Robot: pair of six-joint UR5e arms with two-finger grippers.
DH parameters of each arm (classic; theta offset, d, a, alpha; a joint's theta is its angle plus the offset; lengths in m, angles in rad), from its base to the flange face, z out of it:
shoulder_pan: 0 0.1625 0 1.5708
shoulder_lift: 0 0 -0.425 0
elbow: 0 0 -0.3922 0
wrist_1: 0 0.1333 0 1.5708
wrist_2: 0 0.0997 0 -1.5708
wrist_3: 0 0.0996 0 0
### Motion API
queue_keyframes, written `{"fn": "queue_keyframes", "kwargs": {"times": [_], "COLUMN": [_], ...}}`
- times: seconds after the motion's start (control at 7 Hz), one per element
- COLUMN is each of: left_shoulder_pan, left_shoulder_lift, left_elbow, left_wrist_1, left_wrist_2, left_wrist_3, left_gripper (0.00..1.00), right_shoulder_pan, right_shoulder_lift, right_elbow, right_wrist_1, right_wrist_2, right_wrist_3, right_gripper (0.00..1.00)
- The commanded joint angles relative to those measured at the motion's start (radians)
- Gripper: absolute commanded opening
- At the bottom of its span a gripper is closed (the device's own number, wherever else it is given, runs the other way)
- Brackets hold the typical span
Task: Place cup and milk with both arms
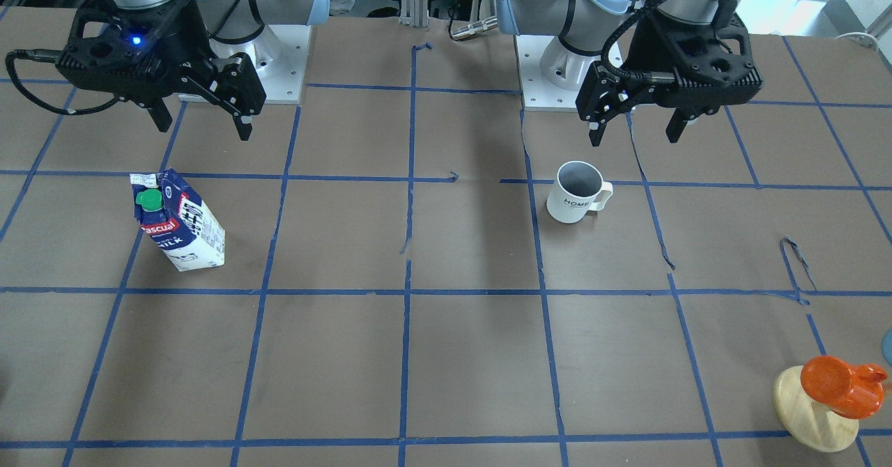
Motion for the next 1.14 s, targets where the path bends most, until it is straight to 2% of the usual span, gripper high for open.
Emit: {"fn": "queue_keyframes", "kwargs": {"times": [0.0,0.43,0.57,0.86,1.0], "left_shoulder_pan": [0.007,0.004,0.004,-0.006,-0.007], "left_shoulder_lift": [0.002,0.008,0.011,0.043,0.065], "left_elbow": [0.0,-0.007,-0.05,-0.178,-0.299], "left_wrist_1": [-0.015,-0.056,-0.059,-0.059,-0.039], "left_wrist_2": [-0.079,-0.072,-0.077,-0.078,-0.084], "left_wrist_3": [-0.005,-0.002,-0.005,0.001,0.001], "left_gripper": [1.0,1.0,1.0,1.0,1.0], "right_shoulder_pan": [0.0,0.0,-0.002,-0.03,-0.096], "right_shoulder_lift": [0.0,0.003,0.008,0.046,0.049], "right_elbow": [0.0,0.002,0.002,0.021,0.025], "right_wrist_1": [0.0,0.017,0.017,0.009,0.016], "right_wrist_2": [0.0,0.0,0.0,0.0,-0.011], "right_wrist_3": [0.001,0.002,0.001,-0.001,-0.031], "right_gripper": [1.0,1.0,1.0,1.0,1.0]}}
